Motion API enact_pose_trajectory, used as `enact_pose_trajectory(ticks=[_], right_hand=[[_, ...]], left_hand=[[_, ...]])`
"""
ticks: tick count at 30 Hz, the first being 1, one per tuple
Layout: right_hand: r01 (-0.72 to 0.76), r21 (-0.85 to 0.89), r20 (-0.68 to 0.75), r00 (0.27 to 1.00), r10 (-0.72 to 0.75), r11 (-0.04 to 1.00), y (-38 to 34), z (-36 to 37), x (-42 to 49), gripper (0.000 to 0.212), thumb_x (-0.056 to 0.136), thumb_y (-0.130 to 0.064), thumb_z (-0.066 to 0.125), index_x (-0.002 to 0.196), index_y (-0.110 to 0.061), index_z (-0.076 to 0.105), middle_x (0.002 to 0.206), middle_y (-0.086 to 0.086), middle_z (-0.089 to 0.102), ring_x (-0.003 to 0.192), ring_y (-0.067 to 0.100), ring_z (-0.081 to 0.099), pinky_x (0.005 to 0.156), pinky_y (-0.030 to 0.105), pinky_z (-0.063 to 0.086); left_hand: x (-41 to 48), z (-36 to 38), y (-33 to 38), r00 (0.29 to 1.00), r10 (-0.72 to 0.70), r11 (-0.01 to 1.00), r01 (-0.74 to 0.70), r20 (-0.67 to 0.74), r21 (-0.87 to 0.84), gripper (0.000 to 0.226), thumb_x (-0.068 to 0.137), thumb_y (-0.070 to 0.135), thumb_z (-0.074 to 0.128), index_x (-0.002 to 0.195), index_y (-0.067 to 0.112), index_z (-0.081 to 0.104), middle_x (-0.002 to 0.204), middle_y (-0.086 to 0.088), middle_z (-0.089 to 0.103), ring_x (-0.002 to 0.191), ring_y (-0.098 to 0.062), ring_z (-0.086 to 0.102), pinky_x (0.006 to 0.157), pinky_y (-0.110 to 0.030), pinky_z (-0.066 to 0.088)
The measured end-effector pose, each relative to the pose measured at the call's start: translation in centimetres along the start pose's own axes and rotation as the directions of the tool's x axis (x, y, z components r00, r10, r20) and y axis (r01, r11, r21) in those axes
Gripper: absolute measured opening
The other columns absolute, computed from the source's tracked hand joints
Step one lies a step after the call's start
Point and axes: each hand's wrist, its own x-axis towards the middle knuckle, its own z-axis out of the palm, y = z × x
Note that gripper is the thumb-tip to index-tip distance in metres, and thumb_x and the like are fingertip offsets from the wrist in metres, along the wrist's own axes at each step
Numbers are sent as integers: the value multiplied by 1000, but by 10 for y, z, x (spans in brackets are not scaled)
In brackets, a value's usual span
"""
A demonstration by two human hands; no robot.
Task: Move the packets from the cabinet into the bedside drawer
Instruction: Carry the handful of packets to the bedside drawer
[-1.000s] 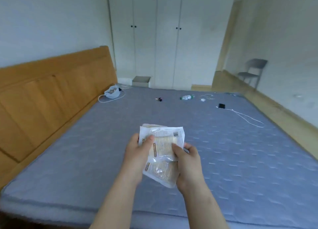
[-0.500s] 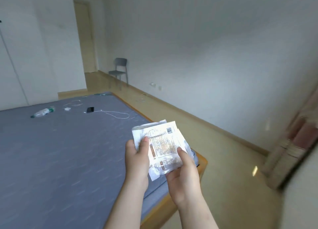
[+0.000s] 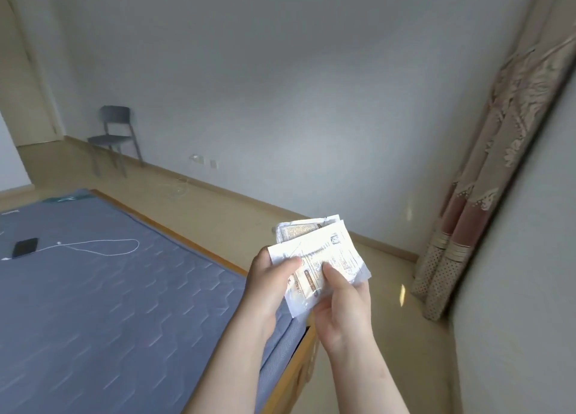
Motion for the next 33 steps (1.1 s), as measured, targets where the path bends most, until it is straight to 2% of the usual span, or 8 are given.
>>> enact_pose_trajectory(ticks=[5, 7, 10, 15, 21, 25, 29, 33], right_hand=[[57, -14, 9, 998, -57, 998, -21, 24, 79, 34, 91, 7, 49, 119, -12, 53, 110, 11, 69, 98, 27, 67, 79, 39, 54], [81, 0, 22, 996, -81, 997, -30, 39, 114, 35, 91, 7, 49, 121, -11, 53, 111, 12, 69, 100, 28, 67, 82, 40, 54], [118, 22, -37, 992, -117, 993, -41, 49, 165, 34, 92, 5, 49, 122, -11, 53, 111, 12, 69, 98, 27, 68, 82, 40, 55], [166, 34, -182, 971, -158, 986, -65, 26, 238, 26, 93, 2, 49, 115, -12, 55, 105, 13, 69, 86, 25, 69, 74, 40, 56], [220, -14, -217, 952, -218, 975, -118, -10, 347, 23, 94, -1, 49, 115, -10, 56, 103, 14, 70, 87, 27, 70, 84, 46, 54], [185, -58, -135, 972, -191, 981, -173, -39, 422, 20, 94, -2, 48, 111, -8, 57, 96, 12, 71, 83, 24, 69, 75, 39, 55], [128, -153, 20, 992, -127, 980, -230, -55, 496, 29, 90, -1, 50, 117, -6, 59, 106, 15, 69, 96, 29, 67, 87, 45, 51], [61, -213, 14, 998, -59, 975, -260, -54, 578, 25, 91, -1, 51, 114, -5, 60, 107, 17, 70, 99, 33, 67, 92, 49, 50]], left_hand=[[96, 24, 27, 999, -16, 999, 18, -48, 47, 32, 92, 42, 53, 80, 17, 68, 78, 1, 71, 69, -15, 62, 58, -22, 45], [140, 37, 42, 996, 45, 999, -44, -71, 21, 25, 91, 29, 58, 71, 16, 65, 69, 1, 66, 62, -16, 56, 50, -16, 42], [196, 62, 45, 997, 77, 996, -77, -1, 35, 9, 86, 8, 60, 80, 15, 60, 84, -7, 65, 74, -22, 57, 65, -27, 43], [259, 121, 19, 985, 2, 994, -20, 173, 103, 29, 85, -2, 54, 94, 23, 65, 93, -2, 70, 80, -18, 63, 72, -30, 49], [337, 223, -11, 955, -27, 988, -19, 296, 151, 11, 92, 29, 56, 100, 21, 59, 101, 1, 67, 92, -18, 64, 84, -35, 50], [391, 305, -32, 973, -13, 990, -20, 230, 141, 20, 84, 9, 66, 97, 19, 56, 94, 0, 63, 80, -13, 59, 65, -25, 45], [451, 380, -34, 995, -36, 998, 32, 88, 52, 22, 82, 9, 69, 90, 25, 56, 94, 1, 62, 81, -17, 60, 69, -29, 49], [510, 418, -36, 997, -42, 995, 36, 60, 96, 20, 85, 14, 67, 101, 23, 59, 99, 0, 65, 86, -16, 63, 70, -26, 50]])
